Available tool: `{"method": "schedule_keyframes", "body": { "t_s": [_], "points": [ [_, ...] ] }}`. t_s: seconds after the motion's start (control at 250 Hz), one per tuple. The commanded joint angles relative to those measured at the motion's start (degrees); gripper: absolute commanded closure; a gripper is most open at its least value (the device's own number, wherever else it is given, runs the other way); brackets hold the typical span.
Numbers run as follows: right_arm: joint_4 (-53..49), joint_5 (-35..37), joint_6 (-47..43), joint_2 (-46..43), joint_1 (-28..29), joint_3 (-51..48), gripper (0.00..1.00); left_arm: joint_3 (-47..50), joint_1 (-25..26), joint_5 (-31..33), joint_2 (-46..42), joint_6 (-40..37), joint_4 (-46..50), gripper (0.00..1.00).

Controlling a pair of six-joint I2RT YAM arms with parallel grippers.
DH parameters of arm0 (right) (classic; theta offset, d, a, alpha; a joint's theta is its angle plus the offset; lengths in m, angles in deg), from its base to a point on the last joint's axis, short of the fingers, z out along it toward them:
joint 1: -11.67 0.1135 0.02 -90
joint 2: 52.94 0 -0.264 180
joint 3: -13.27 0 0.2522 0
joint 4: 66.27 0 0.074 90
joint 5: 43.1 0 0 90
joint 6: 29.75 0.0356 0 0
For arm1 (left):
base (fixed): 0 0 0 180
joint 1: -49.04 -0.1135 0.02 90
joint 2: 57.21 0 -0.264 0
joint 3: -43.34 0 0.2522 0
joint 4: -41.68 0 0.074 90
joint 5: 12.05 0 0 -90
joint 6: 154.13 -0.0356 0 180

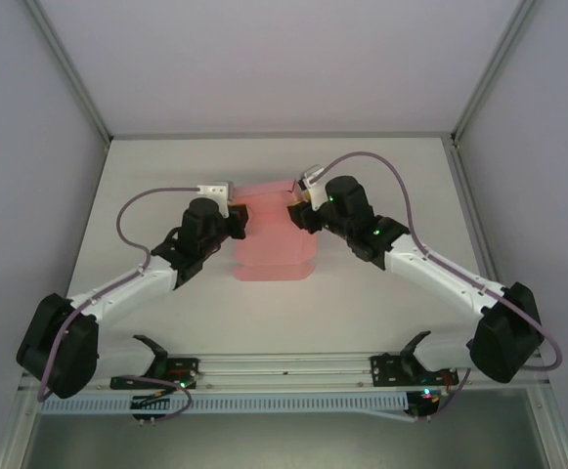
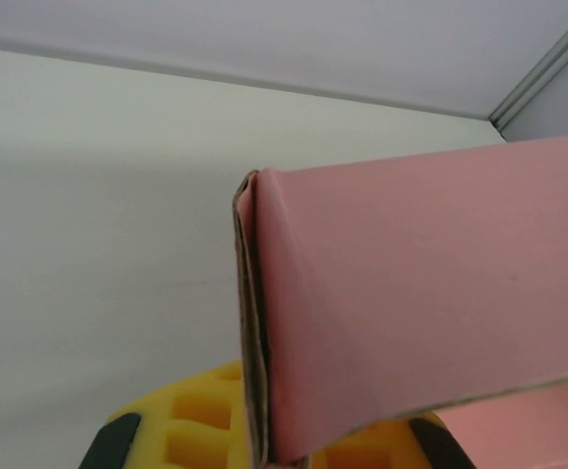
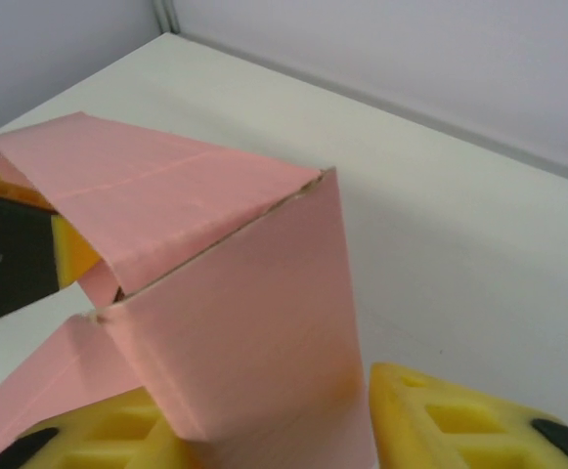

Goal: Assemble paper box

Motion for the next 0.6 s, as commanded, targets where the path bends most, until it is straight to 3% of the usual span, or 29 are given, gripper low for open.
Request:
{"method": "schedule_keyframes", "body": {
  "t_s": [0.0,0.108,0.343,0.479,0.595],
  "points": [
    [3.6,10.2,0.8,2.1,1.5,0.9,0.71,-2.2,1.1,1.2,0.2,1.0,2.8,1.0],
    [3.6,23.3,0.6,5.9,3.4,1.4,0.88,-4.0,2.0,4.9,0.9,3.5,5.9,1.0],
    [1.8,59.7,5.8,15.3,2.6,4.9,1.0,-10.4,2.1,18.9,5.1,14.9,22.6,1.0],
    [-1.5,65.7,5.8,16.7,1.8,6.9,1.0,-12.6,1.1,25.5,7.2,20.0,31.6,1.0],
    [3.0,71.7,-0.1,15.9,1.4,4.7,1.0,-12.7,-2.5,27.5,7.7,23.0,37.8,1.0]
  ]
}}
